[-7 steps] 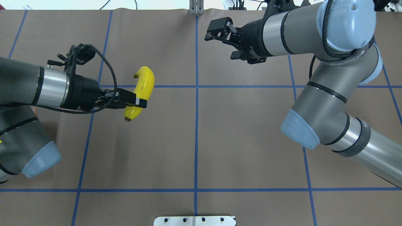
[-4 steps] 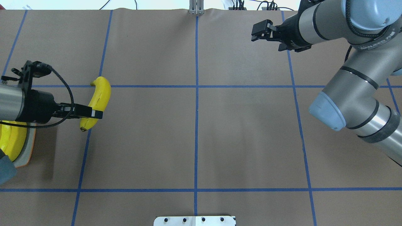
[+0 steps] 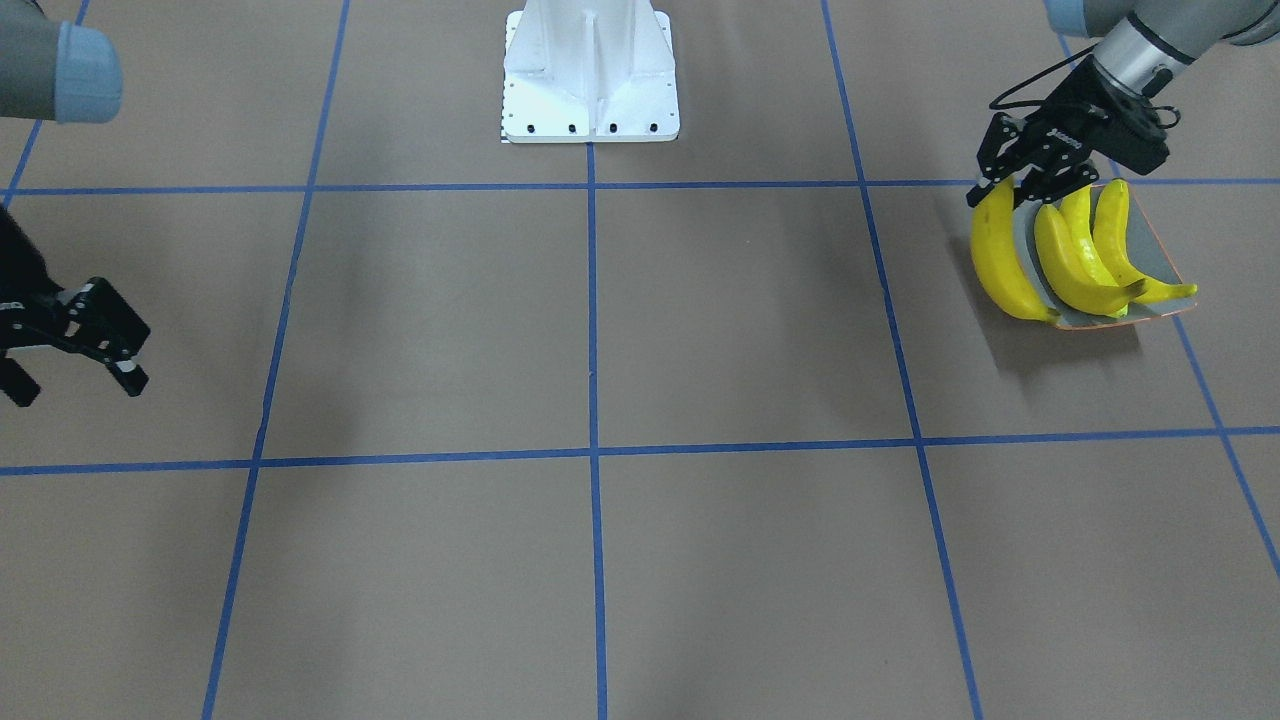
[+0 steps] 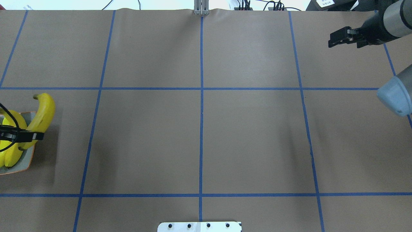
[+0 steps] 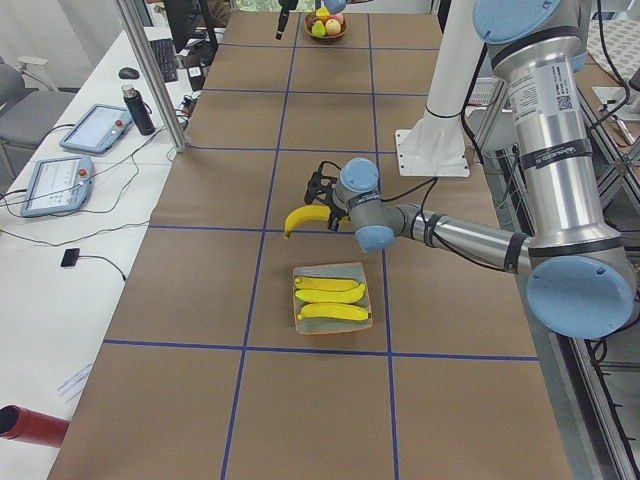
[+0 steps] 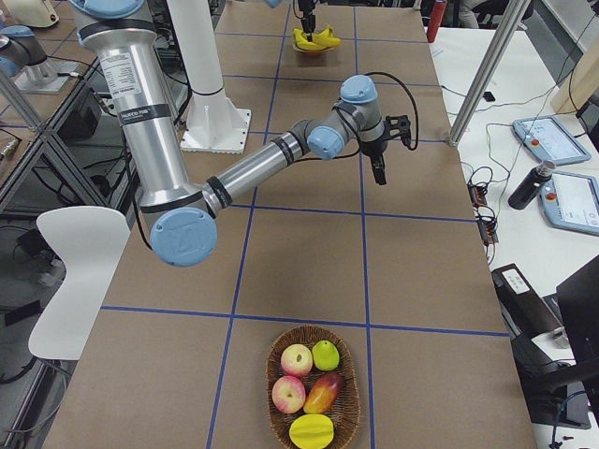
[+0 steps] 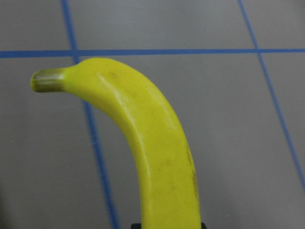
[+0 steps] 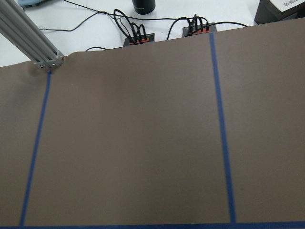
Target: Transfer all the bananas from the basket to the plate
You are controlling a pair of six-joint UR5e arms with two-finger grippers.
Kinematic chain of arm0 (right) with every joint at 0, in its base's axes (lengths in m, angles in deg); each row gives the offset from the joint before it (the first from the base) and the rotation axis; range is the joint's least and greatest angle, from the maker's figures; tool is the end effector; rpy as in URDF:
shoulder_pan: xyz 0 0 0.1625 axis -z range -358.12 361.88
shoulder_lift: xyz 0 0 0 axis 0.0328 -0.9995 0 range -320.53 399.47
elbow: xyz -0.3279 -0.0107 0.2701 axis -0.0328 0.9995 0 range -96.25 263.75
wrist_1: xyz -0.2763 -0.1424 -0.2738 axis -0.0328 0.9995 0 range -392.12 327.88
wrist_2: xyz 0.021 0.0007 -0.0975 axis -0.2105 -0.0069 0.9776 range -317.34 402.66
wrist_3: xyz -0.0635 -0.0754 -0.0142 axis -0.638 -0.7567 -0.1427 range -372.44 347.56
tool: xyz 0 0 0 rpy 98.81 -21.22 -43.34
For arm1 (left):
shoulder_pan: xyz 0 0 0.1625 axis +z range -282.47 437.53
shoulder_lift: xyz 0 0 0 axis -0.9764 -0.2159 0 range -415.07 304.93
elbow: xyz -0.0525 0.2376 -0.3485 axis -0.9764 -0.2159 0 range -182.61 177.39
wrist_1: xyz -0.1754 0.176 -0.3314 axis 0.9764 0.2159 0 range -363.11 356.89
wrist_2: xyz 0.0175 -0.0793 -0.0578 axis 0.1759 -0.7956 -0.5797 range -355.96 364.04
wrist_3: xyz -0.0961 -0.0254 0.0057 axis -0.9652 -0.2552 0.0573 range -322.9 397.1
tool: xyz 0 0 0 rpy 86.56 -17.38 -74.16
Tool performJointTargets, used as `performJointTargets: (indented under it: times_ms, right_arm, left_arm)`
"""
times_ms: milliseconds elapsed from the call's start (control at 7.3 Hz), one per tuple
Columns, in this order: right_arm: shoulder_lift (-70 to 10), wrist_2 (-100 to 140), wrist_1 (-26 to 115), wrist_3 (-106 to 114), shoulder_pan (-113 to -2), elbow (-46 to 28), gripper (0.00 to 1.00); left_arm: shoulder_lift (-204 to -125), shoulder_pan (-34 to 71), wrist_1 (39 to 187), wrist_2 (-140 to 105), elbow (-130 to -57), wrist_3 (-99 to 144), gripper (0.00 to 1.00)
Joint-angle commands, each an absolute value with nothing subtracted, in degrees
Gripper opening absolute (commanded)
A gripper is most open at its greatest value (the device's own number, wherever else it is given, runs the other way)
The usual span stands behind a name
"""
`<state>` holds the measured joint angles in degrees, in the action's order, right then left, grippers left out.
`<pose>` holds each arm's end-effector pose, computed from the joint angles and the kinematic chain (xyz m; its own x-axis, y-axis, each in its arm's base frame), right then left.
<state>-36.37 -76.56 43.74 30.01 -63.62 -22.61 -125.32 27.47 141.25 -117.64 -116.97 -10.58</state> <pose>-0.1610 -0.5573 0.3671 0.6801 -0.0604 0.7306 -0.2225 0.9326 0.2842 0.1762 -0.3366 0.4892 0.4895 0.3080 -0.8158 0.0461 0.9251 0.3769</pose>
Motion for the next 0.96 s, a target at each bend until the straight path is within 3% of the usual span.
performJointTargets:
  times_ms: [0, 137, 274, 411, 548, 822]
  right_arm:
    - [-38.1, -79.7, 43.6, 23.7, -67.5, -20.8, 1.00]
    - [-38.1, -79.8, 43.6, 23.7, -67.6, -20.7, 1.00]
    - [-38.1, -79.9, 43.6, 23.8, -67.6, -20.7, 1.00]
    - [-38.1, -79.9, 43.6, 23.9, -67.6, -20.7, 1.00]
    - [-38.1, -79.9, 43.6, 23.9, -67.6, -20.7, 1.00]
    - [-38.1, -79.9, 43.6, 23.9, -67.6, -20.7, 1.00]
  left_arm:
    - [-118.9, 26.7, 140.4, -110.7, -116.3, -1.0, 0.00]
    - [-118.7, 26.7, 140.2, -110.3, -114.9, 1.8, 0.00]
    - [-119.1, 26.7, 140.2, -109.7, -114.1, 3.0, 0.21]
    - [-119.4, 26.8, 140.2, -108.4, -114.1, 3.0, 0.63]
    - [-119.8, 27.0, 140.3, -107.6, -114.1, 3.1, 1.00]
    - [-120.3, 26.9, 140.9, -107.5, -114.1, 3.0, 1.00]
